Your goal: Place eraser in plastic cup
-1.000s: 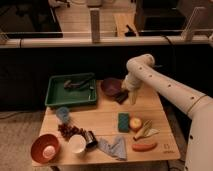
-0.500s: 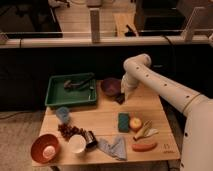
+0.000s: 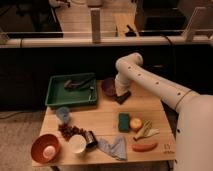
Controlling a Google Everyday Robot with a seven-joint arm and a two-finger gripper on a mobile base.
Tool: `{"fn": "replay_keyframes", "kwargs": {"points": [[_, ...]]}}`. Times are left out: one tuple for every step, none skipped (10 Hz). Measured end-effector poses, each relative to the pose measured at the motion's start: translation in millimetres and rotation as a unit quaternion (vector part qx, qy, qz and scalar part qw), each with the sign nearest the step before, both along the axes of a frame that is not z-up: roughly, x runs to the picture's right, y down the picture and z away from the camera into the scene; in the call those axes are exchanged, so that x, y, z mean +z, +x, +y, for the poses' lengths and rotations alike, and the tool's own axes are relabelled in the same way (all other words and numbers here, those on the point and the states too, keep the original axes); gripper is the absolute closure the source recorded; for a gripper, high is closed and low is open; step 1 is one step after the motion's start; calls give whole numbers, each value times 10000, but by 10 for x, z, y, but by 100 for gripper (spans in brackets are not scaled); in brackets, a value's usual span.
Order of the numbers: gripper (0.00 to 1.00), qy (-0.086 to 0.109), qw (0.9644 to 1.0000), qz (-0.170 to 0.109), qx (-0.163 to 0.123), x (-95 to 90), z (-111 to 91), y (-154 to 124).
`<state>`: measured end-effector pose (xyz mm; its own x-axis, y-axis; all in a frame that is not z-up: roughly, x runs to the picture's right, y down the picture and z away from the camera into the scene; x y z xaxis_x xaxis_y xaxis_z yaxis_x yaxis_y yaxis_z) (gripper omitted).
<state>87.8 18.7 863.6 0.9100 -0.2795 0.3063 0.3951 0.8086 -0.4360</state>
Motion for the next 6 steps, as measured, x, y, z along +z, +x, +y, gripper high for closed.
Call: {"fn": "replay_keyframes", "kwargs": {"points": [[59, 37, 9999, -11, 111, 47, -11, 31], [47, 95, 9996, -1, 267, 132, -19, 141], [37, 181, 9992, 5, 369, 211, -40, 276], [29, 256, 9987, 36, 449, 302, -57, 417], [22, 346, 9980, 87, 517, 450, -91, 554], [20, 423, 9975, 129, 547, 570, -116, 622]]}}
